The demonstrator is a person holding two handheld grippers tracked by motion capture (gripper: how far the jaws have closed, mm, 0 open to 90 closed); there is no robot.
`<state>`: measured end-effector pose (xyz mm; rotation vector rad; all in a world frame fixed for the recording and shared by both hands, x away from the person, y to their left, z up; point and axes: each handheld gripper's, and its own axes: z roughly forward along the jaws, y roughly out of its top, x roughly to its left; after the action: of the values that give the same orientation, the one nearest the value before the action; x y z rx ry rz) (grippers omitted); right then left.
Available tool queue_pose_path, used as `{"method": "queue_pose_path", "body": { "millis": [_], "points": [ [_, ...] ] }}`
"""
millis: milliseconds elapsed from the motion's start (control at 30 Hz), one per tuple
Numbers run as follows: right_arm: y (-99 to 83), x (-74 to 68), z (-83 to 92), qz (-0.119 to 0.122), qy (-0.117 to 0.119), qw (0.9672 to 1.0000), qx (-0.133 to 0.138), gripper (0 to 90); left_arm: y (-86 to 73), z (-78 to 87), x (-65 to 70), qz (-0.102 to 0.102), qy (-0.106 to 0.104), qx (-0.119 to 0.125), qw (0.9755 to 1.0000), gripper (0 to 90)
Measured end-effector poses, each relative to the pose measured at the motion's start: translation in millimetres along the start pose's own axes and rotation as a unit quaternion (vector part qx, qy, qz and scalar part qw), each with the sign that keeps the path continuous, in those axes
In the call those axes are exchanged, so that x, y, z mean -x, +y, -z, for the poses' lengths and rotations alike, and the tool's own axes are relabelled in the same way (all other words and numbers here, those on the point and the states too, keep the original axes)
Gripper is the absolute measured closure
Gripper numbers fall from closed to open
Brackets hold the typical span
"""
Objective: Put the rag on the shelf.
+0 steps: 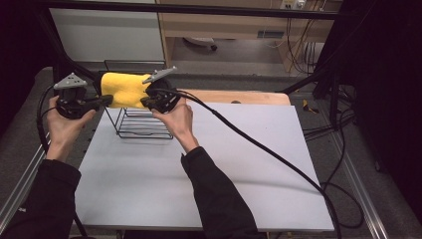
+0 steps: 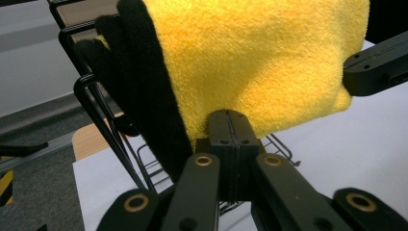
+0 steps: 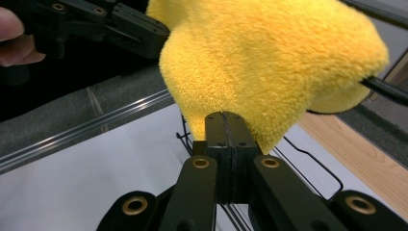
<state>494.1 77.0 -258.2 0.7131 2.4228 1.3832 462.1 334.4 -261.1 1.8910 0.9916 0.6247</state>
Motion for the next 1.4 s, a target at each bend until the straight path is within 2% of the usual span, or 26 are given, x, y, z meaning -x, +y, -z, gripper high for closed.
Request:
{"method": "queue_pose_path", "body": {
  "millis": [167,300,367,467,567,767,833,1000,1200,1300,1400],
  "points": [
    [-5.0,3.3,-5.9,0.000,-0.012,0.9998,0.014,90.0,-2.4,-5.9,-1.7,0.008,0.002,0.005,1.0000,89.7],
    [-6.6,2.4,-1.6,0.006,-0.007,0.9997,0.022,85.4,-4.0,-2.7,0.3,0.010,-0.001,0.012,0.9999,89.5],
    [-8.1,0.8,3.9,0.010,-0.001,0.9995,0.031,82.0,-6.0,0.9,1.8,0.007,-0.009,0.017,0.9998,87.9],
    [-11.8,-1.0,16.6,0.016,0.006,0.9988,0.045,75.6,-11.3,7.9,4.3,0.005,-0.016,0.020,0.9997,81.9],
    [-16.3,1.5,31.6,0.004,0.013,0.9986,0.051,69.1,-15.8,14.9,6.1,0.008,-0.023,0.019,0.9995,71.8],
    [-32.0,9.1,60.4,-0.005,0.002,0.9986,0.053,51.7,-29.3,26.4,17.3,0.003,-0.031,0.005,0.9995,51.2],
    [-40.0,11.8,68.9,-0.008,0.007,0.9988,0.048,44.7,-36.5,27.5,22.8,0.002,-0.030,0.002,0.9996,44.5],
    [-67.7,21.0,89.0,-0.023,-0.015,0.9988,0.042,26.9,-57.1,24.7,37.6,0.000,-0.046,-0.005,0.9989,32.4],
    [-108.7,37.2,111.0,-0.050,-0.043,0.9976,0.022,14.9,-81.1,11.4,54.2,-0.001,-0.061,-0.011,0.9981,18.9],
    [-130.4,44.9,122.6,-0.071,-0.029,0.9967,0.028,10.8,-94.8,1.5,62.2,0.002,-0.069,-0.013,0.9975,12.4],
    [-151.9,50.5,133.4,-0.082,-0.030,0.9959,0.025,7.7,-105.2,-7.8,68.8,-0.001,-0.070,-0.025,0.9973,8.1]
  ]
}}
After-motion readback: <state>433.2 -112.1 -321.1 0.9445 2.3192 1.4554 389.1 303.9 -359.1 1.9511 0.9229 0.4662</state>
